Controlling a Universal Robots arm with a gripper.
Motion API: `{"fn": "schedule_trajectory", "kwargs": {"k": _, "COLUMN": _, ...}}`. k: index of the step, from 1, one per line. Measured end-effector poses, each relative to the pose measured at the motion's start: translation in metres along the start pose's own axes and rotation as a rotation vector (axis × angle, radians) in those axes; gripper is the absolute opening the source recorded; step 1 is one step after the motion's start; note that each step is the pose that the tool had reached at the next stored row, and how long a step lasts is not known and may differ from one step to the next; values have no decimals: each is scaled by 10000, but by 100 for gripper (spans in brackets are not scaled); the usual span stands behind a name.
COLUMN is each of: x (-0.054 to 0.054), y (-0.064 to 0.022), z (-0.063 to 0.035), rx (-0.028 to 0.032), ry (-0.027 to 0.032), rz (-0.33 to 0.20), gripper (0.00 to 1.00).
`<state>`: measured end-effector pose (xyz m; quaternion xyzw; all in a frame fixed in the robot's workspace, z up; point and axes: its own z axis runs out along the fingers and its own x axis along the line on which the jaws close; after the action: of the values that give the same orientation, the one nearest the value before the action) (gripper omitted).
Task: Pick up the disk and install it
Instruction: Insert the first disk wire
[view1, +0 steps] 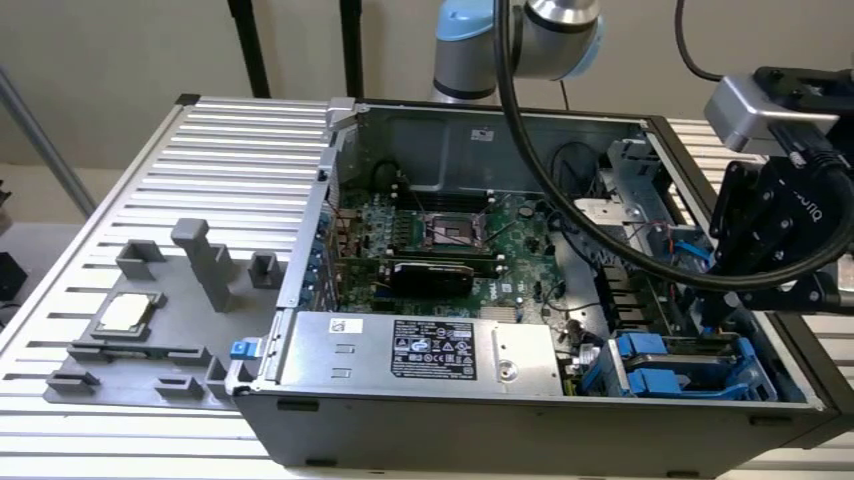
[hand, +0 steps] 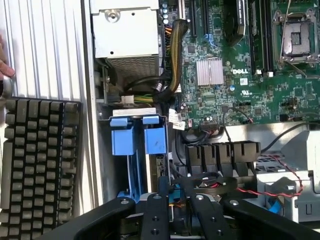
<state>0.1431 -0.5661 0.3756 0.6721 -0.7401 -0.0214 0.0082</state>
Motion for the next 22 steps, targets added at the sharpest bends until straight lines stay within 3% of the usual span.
{"fn": "schedule_trajectory", "kwargs": {"k": 12, "x": 6, "y": -1, "z": 3, "rx": -10, "ry": 117, "rz": 5, "gripper": 100}}
{"fn": "schedule_trajectory", "kwargs": {"k": 22, "x": 8, "y": -4, "z": 73, "rx": 0, "ry": 217, "rz": 9, "gripper": 100}}
